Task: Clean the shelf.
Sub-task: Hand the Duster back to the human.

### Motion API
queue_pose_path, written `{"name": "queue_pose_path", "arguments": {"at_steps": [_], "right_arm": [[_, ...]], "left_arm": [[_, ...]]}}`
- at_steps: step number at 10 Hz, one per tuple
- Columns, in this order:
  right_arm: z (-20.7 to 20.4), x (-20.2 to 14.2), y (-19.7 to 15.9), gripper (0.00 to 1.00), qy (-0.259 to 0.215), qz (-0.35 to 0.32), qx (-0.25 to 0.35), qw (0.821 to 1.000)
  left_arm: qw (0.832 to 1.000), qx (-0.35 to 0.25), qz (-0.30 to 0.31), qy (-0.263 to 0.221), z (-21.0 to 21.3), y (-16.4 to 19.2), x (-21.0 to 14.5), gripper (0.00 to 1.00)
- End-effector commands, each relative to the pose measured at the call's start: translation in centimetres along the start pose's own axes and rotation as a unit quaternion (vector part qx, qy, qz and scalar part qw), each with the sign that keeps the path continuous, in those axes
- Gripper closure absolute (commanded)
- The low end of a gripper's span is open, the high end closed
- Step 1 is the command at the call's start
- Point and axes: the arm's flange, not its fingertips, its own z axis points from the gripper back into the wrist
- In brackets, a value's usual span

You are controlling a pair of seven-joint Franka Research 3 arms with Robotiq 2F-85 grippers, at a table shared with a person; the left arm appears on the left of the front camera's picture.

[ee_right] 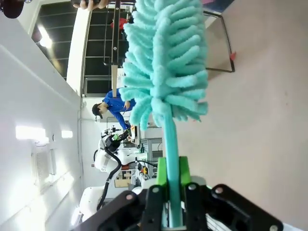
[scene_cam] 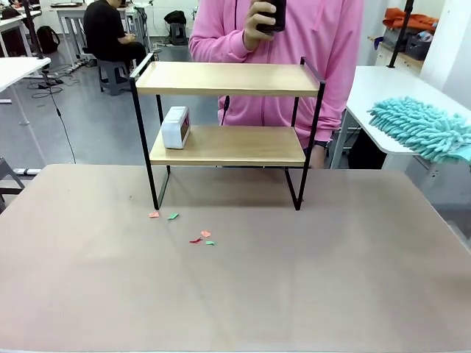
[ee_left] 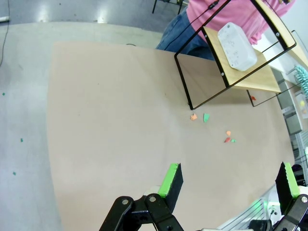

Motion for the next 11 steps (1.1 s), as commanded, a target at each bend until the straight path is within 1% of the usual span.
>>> {"name": "queue_pose_path", "arguments": {"at_steps": [1, 11], "right_arm": [[0.08, 0.34, 0.15, 0.88, 0.004, 0.010, 0.001, 1.000], [0.08, 0.34, 0.15, 0.88, 0.004, 0.010, 0.001, 1.000]], "left_arm": [[1.000, -0.009, -0.008, -0.010, -0.16, -0.02, -0.06, 0.00], [1.000, -0.009, -0.008, -0.010, -0.16, -0.02, -0.06, 0.00]]}}
